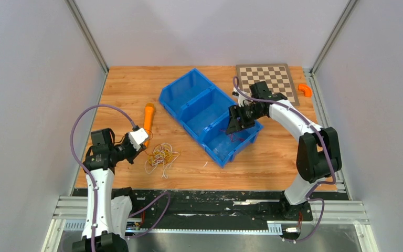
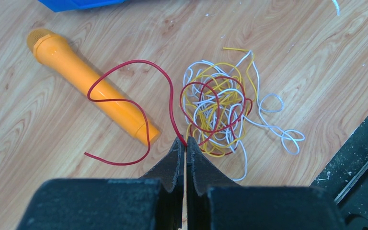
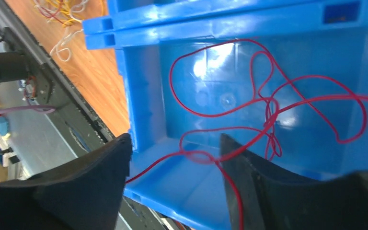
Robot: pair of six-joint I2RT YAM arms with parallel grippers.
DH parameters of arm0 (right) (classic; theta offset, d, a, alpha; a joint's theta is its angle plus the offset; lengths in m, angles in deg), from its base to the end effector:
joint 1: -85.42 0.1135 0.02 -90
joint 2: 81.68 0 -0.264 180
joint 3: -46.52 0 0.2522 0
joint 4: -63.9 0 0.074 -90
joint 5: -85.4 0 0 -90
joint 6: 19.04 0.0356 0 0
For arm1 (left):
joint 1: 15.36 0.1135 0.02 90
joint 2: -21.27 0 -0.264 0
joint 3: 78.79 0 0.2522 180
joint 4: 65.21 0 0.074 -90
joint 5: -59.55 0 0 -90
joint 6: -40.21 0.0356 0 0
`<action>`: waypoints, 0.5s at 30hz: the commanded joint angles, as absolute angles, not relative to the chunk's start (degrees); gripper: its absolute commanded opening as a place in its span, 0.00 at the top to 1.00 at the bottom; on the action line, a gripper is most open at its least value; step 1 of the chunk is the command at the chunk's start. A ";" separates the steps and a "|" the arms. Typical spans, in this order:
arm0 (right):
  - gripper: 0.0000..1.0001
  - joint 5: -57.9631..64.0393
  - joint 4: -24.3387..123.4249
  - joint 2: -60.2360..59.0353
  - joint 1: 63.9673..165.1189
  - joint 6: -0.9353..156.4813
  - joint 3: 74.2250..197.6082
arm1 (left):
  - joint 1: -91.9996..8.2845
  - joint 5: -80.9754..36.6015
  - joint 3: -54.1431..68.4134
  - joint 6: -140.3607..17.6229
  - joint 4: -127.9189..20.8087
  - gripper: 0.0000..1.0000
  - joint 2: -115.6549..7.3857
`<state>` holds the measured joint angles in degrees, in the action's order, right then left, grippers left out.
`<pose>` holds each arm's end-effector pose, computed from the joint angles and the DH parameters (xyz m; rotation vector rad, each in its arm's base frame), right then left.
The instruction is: Untangle the cables
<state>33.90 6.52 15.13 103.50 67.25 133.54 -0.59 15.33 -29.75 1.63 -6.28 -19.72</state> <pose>0.3157 0.1264 0.2389 -0.6885 2.5826 0.9911 0.1349 0.0092 0.2453 0.9768 1.9289 -0.3415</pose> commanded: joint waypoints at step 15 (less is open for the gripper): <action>0.00 31.24 -11.04 9.73 103.34 55.72 149.54 | -0.22 23.17 -24.02 -4.83 -4.96 1.00 -17.48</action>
<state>28.91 -4.27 9.95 103.33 60.85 145.60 -0.59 19.16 -27.32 -2.22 -5.54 -18.63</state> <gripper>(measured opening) 0.998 0.008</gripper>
